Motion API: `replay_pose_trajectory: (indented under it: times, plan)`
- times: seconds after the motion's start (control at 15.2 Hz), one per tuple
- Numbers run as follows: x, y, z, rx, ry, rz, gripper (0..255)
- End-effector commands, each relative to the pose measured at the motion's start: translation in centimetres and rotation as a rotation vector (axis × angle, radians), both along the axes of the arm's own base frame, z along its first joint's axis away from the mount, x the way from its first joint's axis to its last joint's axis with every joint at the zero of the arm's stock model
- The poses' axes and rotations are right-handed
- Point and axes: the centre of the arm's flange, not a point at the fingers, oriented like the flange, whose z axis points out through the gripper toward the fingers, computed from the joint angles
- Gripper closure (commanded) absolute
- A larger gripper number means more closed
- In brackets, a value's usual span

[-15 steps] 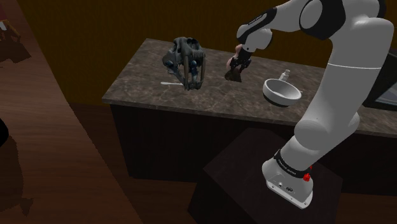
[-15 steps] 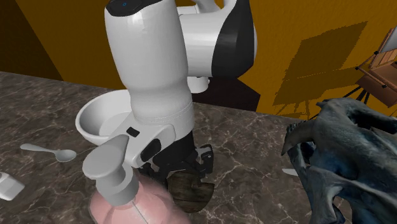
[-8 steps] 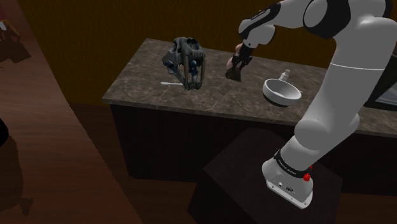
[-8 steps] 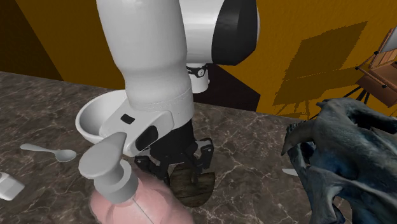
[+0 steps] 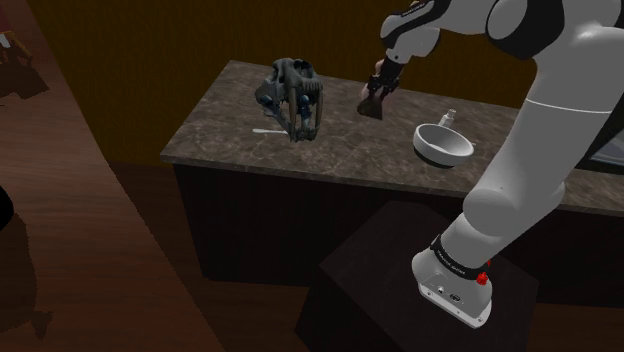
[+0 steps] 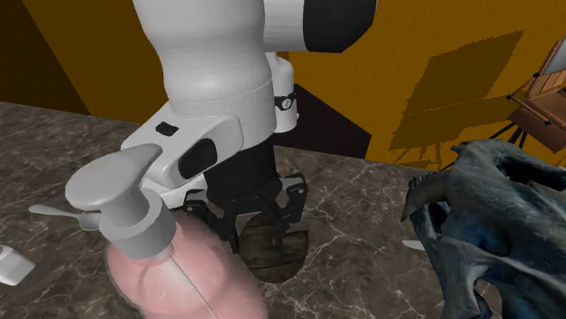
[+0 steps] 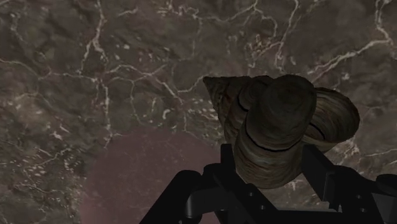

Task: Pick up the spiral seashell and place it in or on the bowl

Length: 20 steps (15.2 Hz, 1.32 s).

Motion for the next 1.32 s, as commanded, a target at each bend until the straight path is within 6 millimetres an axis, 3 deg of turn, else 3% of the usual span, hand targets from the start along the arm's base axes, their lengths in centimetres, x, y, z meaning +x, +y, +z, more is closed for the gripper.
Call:
replay_pose_trajectory:
  times: [0.0, 0.92, 1.25]
  plan:
    - [-0.1, 0.1, 1.1, -0.001, -0.002, 0.000, 255]
    - [-0.1, 0.1, 8.4, -0.001, -0.002, 0.000, 255]
    - [-6.4, -1.5, 9.2, -0.001, -0.002, 0.000, 255]
